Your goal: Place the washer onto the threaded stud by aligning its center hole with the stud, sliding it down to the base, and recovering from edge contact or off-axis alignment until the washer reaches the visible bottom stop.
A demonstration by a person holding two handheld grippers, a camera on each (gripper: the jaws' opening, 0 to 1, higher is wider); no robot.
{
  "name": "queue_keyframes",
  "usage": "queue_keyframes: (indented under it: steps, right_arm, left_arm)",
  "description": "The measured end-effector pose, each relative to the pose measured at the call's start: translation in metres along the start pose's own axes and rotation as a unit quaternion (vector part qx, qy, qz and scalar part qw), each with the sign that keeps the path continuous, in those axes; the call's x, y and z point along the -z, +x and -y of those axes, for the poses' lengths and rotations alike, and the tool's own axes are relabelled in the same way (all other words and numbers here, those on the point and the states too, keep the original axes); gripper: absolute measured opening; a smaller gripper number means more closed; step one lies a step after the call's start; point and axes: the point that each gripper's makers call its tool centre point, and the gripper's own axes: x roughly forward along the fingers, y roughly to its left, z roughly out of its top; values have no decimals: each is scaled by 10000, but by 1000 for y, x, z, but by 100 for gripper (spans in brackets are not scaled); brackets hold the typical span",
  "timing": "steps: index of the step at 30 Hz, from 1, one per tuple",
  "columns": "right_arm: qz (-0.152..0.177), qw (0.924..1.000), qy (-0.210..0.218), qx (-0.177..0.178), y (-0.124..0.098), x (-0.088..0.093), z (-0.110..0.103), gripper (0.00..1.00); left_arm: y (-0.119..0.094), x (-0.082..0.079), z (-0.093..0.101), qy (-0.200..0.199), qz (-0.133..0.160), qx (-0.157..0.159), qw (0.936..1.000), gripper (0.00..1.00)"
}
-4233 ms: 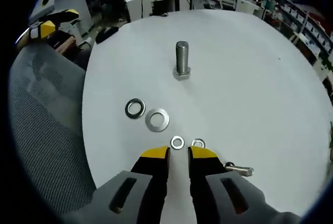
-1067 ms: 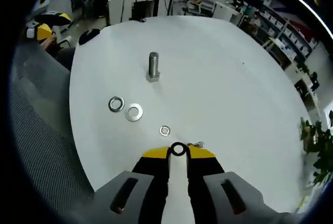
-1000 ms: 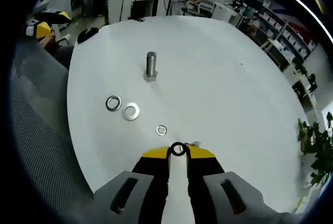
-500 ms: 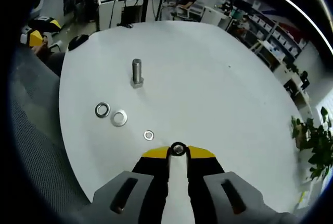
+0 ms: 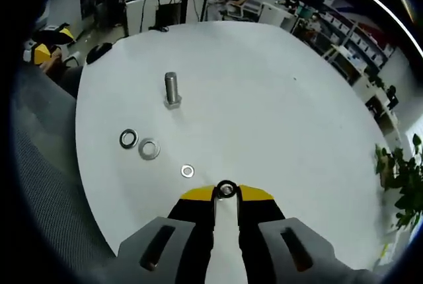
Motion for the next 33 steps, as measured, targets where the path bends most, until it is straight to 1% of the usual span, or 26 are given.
queue_keyframes:
  steps: [17, 29, 31, 33]
  right_arm:
    - [-252, 9996, -80, -102, 10, 7, -1, 13]
    - [-406, 9987, -222, -215, 13, 4, 2, 13]
    - [-404, 9987, -222, -196, 13, 4, 3, 13]
    - [-326, 9992, -183, -174, 12, 0, 4, 13]
  left_arm:
    - [0, 0, 0, -6, 13, -1, 10000, 36]
    - [0, -1, 0, -15, 17, -1, 10000, 36]
    - [0, 0, 0, -13, 9, 0, 10000, 36]
    - [0, 0, 0, -16, 3, 2, 10000, 36]
